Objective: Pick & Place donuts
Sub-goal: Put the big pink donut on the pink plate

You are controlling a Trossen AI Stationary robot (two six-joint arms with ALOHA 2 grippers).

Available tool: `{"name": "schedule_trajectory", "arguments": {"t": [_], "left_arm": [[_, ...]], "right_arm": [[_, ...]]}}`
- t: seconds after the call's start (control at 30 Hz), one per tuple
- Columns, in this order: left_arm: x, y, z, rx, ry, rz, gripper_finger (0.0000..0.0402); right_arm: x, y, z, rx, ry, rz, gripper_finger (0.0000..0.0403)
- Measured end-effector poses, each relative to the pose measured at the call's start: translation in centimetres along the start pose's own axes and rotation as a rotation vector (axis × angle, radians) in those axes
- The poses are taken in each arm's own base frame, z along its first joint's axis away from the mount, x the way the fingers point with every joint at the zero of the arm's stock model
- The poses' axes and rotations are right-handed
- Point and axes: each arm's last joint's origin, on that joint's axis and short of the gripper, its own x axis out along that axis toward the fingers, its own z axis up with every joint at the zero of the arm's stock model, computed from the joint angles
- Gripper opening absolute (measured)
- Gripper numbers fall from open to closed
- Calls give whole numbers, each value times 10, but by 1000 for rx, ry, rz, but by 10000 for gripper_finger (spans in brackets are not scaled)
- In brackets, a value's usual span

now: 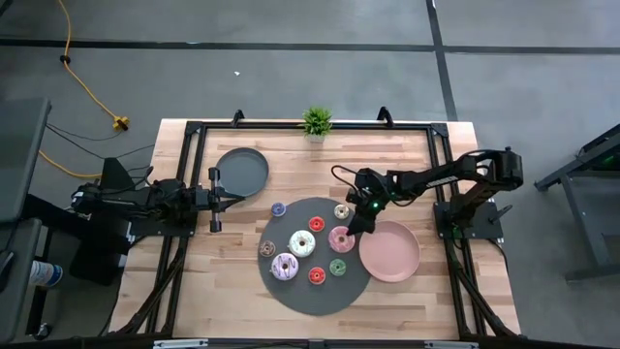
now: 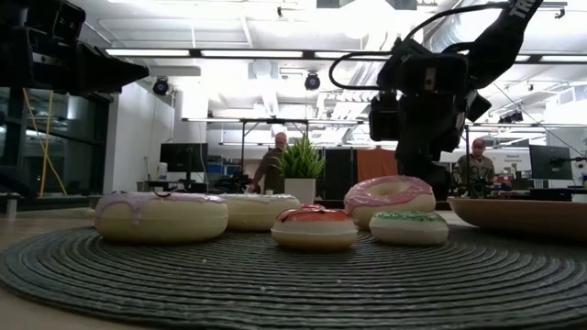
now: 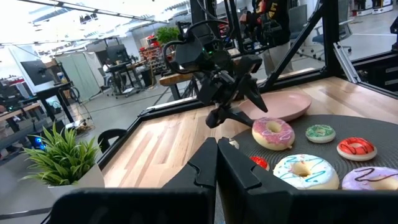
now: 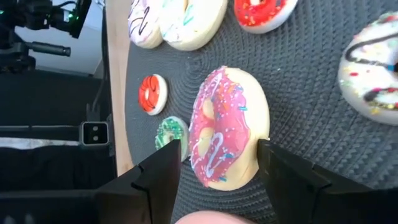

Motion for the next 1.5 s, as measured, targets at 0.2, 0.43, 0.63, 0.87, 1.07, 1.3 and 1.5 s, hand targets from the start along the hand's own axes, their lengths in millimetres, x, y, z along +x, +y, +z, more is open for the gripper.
{"name": "schedule_trajectory", "arguments": {"t": [0.2,0.43,0.63,0.87,1.07,1.3,1.5], "left_arm": [[0,0,0,0,0,0,0],[0,0,0,0,0,0,0],[0,0,0,0,0,0,0],[0,0,0,0,0,0,0],[0,0,0,0,0,0,0],[0,0,0,0,0,0,0],[0,0,0,0,0,0,0]], "right_arm": [[0,0,0,37,-8,-5,208],[0,0,0,14,-3,2,199],[0,0,0,3,-1,5,151],[0,0,1,-6,-9,-8,100],[0,-1,1,-5,-20,-26,53],[0,-1,1,-10,-20,-26,5],[-1,-2,1,-11,-23,-26,2]]}}
